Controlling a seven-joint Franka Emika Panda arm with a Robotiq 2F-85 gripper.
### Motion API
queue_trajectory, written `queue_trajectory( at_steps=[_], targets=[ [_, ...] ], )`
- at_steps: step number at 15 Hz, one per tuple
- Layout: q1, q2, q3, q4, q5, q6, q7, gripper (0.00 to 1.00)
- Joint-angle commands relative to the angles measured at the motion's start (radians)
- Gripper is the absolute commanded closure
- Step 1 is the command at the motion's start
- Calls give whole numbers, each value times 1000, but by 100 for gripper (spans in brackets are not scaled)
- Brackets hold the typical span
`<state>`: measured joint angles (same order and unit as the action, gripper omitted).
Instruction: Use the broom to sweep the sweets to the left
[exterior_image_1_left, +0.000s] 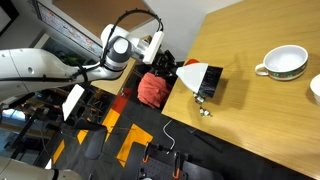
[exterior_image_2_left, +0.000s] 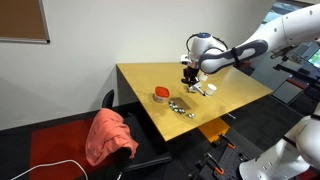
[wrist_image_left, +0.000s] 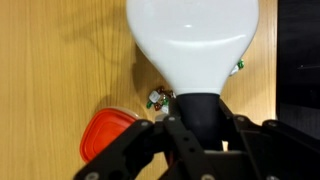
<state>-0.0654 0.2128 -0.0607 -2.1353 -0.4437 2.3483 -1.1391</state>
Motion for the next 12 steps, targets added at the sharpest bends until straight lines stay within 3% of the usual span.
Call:
queue_trajectory(
  at_steps=[1,6,12],
  targets=[
    [-11,-21,-44,-14,-91,-53,105,87],
    [-60,61,-110,-8,-194,-21,212,87],
    [-123,213,-134,27,-208,37,289,87]
  ],
)
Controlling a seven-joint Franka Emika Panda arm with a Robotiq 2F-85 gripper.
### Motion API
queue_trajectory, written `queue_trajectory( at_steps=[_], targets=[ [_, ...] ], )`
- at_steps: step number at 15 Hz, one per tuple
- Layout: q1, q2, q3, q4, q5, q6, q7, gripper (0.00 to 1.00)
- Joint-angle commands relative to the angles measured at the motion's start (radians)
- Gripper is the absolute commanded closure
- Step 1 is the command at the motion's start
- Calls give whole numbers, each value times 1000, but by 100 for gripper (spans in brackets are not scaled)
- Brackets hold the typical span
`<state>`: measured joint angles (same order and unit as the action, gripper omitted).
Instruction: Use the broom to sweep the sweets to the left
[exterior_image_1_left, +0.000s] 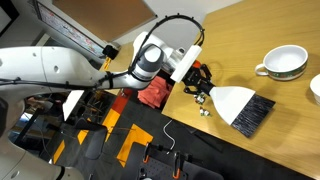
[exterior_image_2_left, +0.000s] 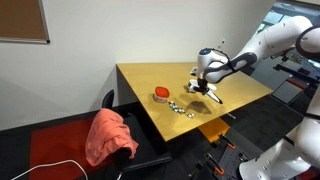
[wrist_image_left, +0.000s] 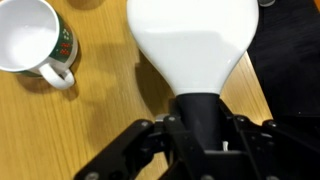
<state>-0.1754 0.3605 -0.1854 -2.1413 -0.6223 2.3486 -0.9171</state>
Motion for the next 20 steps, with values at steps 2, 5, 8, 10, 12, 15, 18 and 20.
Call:
queue_trajectory(
  at_steps=[2,5,8,10,12,15,18,20],
  targets=[
    [-19,119,-14,53,-38,53,105,87],
    [-13,196,-27,99,-67,48,179,87],
    [-23,274,-22,159,-65,45,236,87],
    [-24,317,-22,195,-62,44,269,87],
    [-25,349,-22,227,-61,45,302,87],
    [-24,382,-20,265,-62,41,332,87],
    [-22,384,-14,278,-65,39,326,38],
    [-15,335,-13,244,-85,57,312,27]
  ],
)
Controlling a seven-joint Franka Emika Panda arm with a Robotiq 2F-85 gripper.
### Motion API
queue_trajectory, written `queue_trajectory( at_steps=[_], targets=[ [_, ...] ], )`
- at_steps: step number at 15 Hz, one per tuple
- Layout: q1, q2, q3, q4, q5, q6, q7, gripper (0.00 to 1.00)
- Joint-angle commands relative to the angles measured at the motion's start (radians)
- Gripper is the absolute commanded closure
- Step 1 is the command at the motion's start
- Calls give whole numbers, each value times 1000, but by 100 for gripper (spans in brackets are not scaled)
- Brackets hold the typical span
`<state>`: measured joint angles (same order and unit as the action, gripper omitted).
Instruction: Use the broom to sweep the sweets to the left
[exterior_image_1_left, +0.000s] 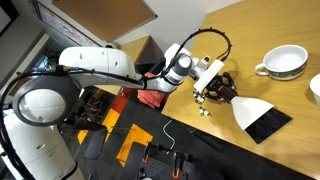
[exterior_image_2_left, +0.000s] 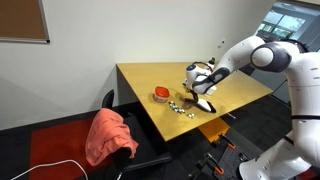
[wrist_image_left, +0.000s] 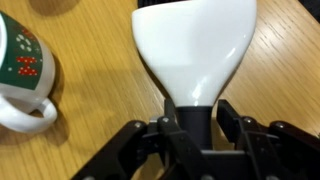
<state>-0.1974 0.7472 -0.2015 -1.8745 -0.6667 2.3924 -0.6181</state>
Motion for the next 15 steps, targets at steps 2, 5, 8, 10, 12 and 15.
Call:
queue_trajectory(
  at_steps=[2,5,8,10,12,15],
  targets=[
    [11,-106,9,-57,-67,25,4,12],
    [4,-231,35,-137,-105,35,-44,0],
    [-37,-367,101,-232,-33,57,-166,0],
    [-50,-435,131,-280,67,47,-227,0],
    [-44,-484,136,-307,168,23,-267,0],
    [-26,-529,127,-331,275,7,-298,0]
  ],
)
